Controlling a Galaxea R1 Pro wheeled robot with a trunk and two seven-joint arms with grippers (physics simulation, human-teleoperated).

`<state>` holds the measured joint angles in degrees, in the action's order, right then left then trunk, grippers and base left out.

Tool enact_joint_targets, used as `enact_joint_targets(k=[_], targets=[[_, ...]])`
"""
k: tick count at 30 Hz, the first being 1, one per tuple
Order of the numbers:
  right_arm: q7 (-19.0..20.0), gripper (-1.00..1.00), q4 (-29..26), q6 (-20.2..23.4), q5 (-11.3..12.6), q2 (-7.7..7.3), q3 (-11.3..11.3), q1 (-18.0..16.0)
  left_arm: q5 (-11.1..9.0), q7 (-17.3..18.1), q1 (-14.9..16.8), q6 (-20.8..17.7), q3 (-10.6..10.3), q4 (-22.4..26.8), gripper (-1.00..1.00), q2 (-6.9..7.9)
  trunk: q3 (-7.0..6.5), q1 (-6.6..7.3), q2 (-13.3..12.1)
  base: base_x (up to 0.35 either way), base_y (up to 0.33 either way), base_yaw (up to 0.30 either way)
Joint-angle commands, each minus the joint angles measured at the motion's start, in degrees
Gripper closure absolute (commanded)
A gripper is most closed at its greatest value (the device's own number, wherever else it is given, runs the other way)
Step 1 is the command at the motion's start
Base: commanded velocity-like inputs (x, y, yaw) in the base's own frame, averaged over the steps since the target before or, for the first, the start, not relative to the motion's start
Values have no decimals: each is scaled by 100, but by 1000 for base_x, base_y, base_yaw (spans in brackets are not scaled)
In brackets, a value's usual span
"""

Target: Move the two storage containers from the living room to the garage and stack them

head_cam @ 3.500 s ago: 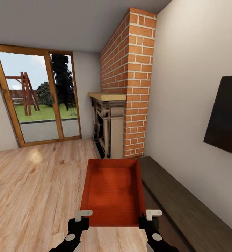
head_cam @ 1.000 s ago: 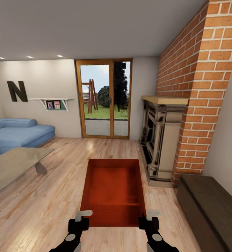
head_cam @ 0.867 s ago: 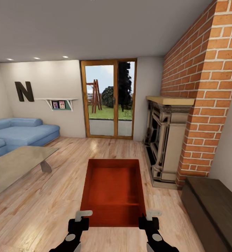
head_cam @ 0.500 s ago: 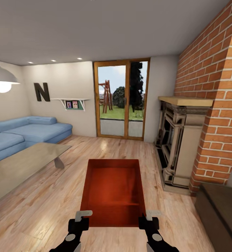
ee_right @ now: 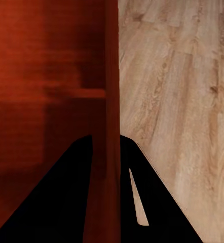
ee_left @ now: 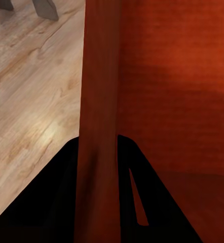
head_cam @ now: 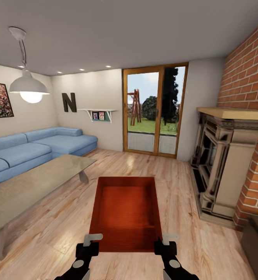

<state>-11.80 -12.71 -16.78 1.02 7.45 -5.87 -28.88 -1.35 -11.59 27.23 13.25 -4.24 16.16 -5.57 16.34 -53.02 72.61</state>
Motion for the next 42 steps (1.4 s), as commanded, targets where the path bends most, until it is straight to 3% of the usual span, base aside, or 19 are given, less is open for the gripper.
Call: enact_joint_targets(k=[1,42], targets=[[-24,100,-48,-528,-32,-5,25,-10,-80,-72,1,29,-16,-25,100,33,8,0,5,0,0,290],[-24,100,-48,-528,-38,-6,25,-7,-76,-72,1,29,-16,-25,100,32,8,0,5,0,0,289]])
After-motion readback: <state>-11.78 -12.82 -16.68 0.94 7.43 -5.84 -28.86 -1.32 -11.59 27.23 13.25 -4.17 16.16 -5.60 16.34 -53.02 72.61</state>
